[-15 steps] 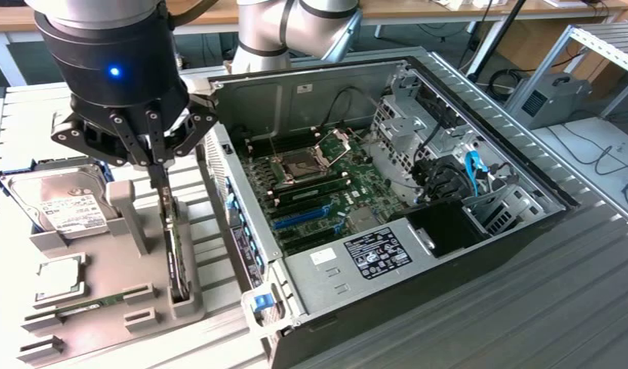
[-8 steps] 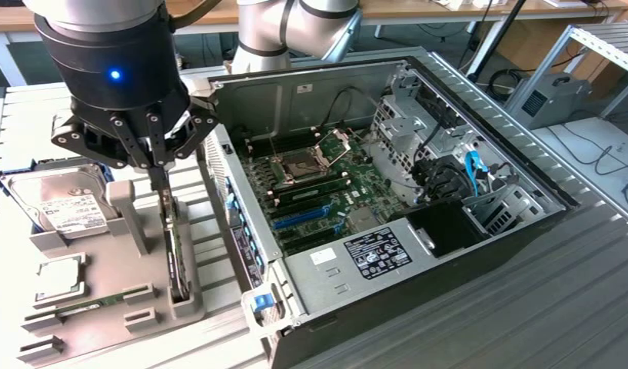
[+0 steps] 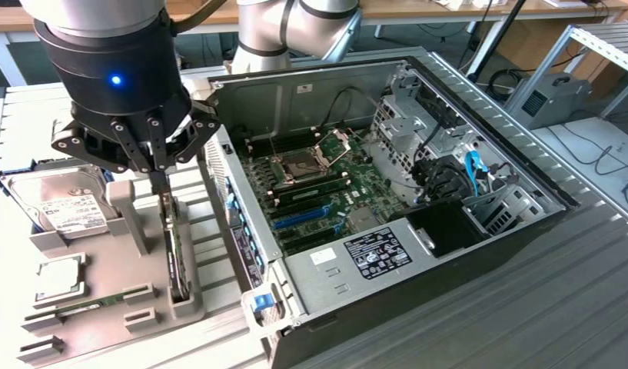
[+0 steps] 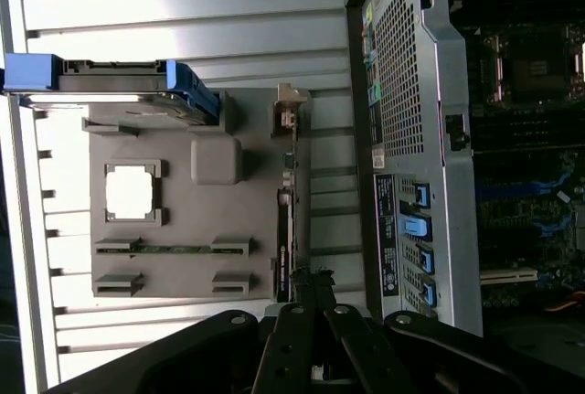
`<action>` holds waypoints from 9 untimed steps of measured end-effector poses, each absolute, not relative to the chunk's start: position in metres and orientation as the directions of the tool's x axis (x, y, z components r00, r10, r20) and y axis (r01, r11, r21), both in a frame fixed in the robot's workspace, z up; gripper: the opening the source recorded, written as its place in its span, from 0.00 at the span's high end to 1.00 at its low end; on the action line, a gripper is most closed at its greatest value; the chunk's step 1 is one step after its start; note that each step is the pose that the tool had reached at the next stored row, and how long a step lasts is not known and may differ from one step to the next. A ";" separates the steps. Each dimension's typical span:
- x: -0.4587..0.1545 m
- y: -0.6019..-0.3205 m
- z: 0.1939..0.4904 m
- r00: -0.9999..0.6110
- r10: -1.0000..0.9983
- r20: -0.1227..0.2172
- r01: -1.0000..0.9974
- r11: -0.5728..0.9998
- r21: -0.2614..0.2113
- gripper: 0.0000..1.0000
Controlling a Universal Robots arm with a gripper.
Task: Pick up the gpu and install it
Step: 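Reach for the gpu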
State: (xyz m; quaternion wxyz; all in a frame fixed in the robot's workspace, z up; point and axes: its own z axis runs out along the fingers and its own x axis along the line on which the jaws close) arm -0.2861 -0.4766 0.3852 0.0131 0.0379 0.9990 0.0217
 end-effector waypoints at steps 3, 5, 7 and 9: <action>-0.286 -0.479 0.385 -0.997 0.076 -0.024 0.075 0.996 0.044 0.89; -0.286 -0.480 0.385 -0.997 0.076 -0.024 0.075 0.996 0.044 0.89; -0.286 -0.481 0.385 -0.997 0.076 -0.024 0.075 0.996 0.044 0.89; -0.286 -0.482 0.385 -0.997 0.076 -0.025 0.075 0.996 0.044 0.89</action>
